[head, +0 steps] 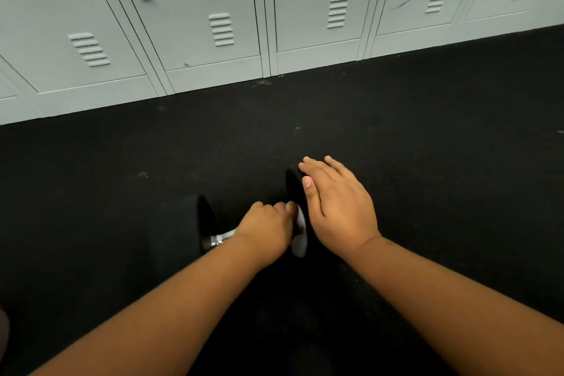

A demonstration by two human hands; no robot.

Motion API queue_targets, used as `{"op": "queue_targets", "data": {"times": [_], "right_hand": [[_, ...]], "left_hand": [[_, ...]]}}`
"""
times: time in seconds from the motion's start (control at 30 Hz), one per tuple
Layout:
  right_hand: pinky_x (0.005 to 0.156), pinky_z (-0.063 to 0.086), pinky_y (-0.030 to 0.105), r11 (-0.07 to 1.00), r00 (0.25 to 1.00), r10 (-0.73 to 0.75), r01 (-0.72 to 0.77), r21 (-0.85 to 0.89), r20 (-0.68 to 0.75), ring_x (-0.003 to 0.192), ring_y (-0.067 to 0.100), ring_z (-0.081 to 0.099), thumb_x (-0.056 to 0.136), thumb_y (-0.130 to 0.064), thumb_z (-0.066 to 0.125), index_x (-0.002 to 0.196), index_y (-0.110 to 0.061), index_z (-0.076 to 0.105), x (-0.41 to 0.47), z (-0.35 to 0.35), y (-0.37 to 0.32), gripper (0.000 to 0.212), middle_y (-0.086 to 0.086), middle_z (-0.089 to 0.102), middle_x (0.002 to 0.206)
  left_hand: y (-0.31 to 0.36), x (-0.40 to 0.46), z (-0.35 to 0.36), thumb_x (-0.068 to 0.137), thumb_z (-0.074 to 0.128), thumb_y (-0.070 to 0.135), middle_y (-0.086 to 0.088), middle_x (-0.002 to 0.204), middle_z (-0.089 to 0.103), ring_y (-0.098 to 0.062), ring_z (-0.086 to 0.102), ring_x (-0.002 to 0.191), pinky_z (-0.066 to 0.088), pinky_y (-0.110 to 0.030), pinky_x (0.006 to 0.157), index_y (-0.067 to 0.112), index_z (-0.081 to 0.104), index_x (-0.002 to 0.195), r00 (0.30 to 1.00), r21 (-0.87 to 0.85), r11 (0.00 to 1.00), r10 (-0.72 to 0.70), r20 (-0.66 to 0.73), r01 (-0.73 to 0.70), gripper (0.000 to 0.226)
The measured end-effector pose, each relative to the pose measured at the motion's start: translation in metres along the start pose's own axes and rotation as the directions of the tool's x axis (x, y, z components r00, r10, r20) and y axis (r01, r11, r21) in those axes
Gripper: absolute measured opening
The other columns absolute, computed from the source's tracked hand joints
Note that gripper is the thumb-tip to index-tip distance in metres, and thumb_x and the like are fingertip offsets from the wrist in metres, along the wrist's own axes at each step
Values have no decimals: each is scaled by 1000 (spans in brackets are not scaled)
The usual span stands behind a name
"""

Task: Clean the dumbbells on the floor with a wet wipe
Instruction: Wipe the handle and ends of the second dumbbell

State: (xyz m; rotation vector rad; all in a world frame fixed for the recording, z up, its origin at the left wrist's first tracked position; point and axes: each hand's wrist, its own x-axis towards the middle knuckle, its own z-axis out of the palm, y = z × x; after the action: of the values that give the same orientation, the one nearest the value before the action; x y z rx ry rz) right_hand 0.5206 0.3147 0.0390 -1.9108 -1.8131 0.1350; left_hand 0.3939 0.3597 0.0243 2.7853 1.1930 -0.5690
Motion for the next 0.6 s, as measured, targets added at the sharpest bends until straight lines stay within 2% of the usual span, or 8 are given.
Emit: {"op": "queue_targets", "data": {"times": [0.1, 0.17, 0.23, 0.3, 0.37, 0.4, 0.47, 0.6], "right_hand": [[113, 22, 25, 1000, 1000, 2, -2, 1, -8, 139, 18, 37, 99, -42, 19, 134, -22, 55, -1, 0, 0, 54, -6, 53, 141], [112, 19, 22, 1000, 1000, -2, 2, -17, -14, 138, 17, 38, 100, -40, 20, 134, -22, 55, -2, -2, 0, 53, -5, 54, 140], [111, 19, 23, 999, 1000, 2, -2, -33, -2, 139, 17, 36, 100, -41, 20, 135, -23, 54, -3, -2, -1, 52, -6, 52, 141], [112, 20, 24, 999, 1000, 4, -4, -35, 7, 140, 16, 34, 100, -42, 19, 136, -23, 53, -2, -2, -1, 53, -7, 51, 142], [114, 22, 26, 1000, 1000, -2, 2, -28, 4, 140, 16, 35, 99, -42, 18, 136, -23, 53, -1, -2, -1, 54, -6, 52, 142], [114, 23, 28, 1000, 1000, -2, 2, -24, 2, 140, 16, 35, 99, -42, 18, 136, -23, 53, 0, -1, -2, 54, -6, 52, 142], [114, 28, 31, 999, 1000, 11, -11, -30, 8, 140, 16, 35, 99, -42, 19, 136, -24, 53, 0, 0, -1, 53, -7, 52, 142], [113, 27, 31, 999, 999, 22, -21, -39, 25, 141, 15, 32, 102, -39, 24, 137, -26, 51, 1, 0, -1, 47, -9, 50, 143]], "left_hand": [[-25, 5, -17, 98, 47, 28, -4, 114, 59, -27, 58, 106, 40, -30, 81, 18, 50, 112, 967, -462, 886, 81, 240, 41, 17], [-35, 7, -30, 101, 40, 38, 4, 113, 55, -15, 52, 105, 36, -27, 85, 20, 52, 121, 919, -630, 769, 164, 357, 107, 30], [-34, 11, -31, 101, 40, 40, 4, 122, 54, -15, 51, 107, 37, -30, 90, 16, 48, 130, 906, -599, 790, 153, 395, 128, 39], [-21, 11, -19, 98, 49, 30, -6, 129, 54, -24, 55, 111, 39, -38, 95, 14, 43, 132, 934, -352, 933, 61, 351, 72, 39], [-5, 4, -2, 96, 47, 25, -9, 128, 53, -28, 57, 111, 36, -40, 94, 12, 39, 131, 990, -13, 999, -41, 138, 43, 38], [-1, 0, 3, 97, 43, 27, -8, 126, 54, -28, 58, 108, 35, -40, 91, 12, 40, 128, 998, 25, 998, -51, 29, 51, 34], [-5, -2, 3, 98, 39, 32, -7, 122, 58, -28, 59, 105, 35, -39, 87, 14, 44, 122, 999, -110, 994, -4, -42, -1, 30], [-43, 9, -23, 98, 34, 53, 2, 117, 56, -20, 54, 105, 37, -33, 93, 16, 50, 127, 911, -537, 830, 93, 402, 152, 49]]}}
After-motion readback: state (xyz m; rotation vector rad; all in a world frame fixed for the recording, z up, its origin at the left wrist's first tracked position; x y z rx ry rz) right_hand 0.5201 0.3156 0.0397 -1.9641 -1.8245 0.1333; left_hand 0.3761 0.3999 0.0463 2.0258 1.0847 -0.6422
